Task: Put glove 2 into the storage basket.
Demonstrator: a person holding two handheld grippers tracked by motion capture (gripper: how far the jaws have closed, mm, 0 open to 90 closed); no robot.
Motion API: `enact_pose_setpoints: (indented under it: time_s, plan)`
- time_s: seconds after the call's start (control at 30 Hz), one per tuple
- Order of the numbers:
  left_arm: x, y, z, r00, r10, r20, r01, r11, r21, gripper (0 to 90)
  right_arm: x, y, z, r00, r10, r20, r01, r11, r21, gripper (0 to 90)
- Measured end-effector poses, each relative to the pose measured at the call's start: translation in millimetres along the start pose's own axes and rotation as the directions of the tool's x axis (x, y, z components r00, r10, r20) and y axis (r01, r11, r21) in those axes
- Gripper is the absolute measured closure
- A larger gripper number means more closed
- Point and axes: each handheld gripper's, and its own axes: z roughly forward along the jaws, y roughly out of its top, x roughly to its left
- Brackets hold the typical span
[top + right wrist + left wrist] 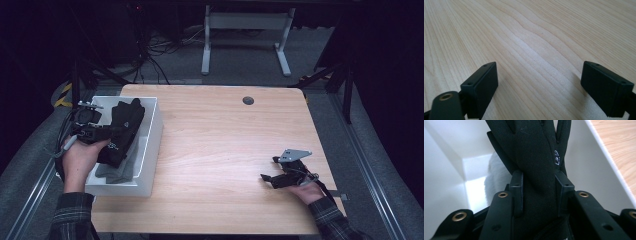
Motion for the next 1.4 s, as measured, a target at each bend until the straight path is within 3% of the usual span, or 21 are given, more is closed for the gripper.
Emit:
enact_pose_setpoints:
  time_s: [0.23,0.53,0.6,0.7,0.8,0.87,1.07,1.4]
  plan:
    - [11.7,-7.6,15.3,0.9993,-0.036,-0.001,0.036,0.9990,0.028,66.3,0.0,0.0,0.0,1.0000,0.000,0.000,0.000,1.000,0.000,14.6]
    - [18.7,-12.9,40.8,0.9987,-0.049,0.012,0.048,0.9965,0.069,62.3,0.0,0.0,0.1,1.0000,0.000,-0.001,0.000,1.000,-0.001,14.6]
    - [18.9,-13.7,44.6,0.9990,-0.044,0.010,0.043,0.9960,0.078,58.3,0.0,0.0,0.0,1.0000,0.000,0.000,0.000,1.000,0.000,14.6]
    - [19.4,-13.8,46.8,0.9995,-0.031,-0.003,0.031,0.9967,0.075,45.0,0.0,0.0,0.1,1.0000,0.000,-0.001,0.000,1.000,-0.001,14.6]
    - [19.6,-12.6,44.4,0.9994,-0.022,-0.027,0.023,0.9986,0.049,30.6,0.0,0.0,0.1,1.0000,0.000,-0.001,0.000,1.000,-0.001,14.6]
    - [19.9,-10.9,40.4,0.9991,-0.020,-0.038,0.021,0.9994,0.026,25.7,0.0,0.0,0.0,1.0000,0.000,0.000,0.000,1.000,0.000,14.6]
    - [9.5,-1.3,22.7,0.9988,0.020,-0.044,-0.021,0.9993,-0.030,20.4,0.0,0.0,0.1,1.0000,0.000,-0.001,0.000,1.000,-0.001,14.6]
    - [-26.9,19.4,10.7,0.9941,0.104,0.028,-0.101,0.9909,-0.089,18.9,0.0,-0.1,0.1,1.0000,0.000,-0.001,0.000,1.000,-0.001,14.6]
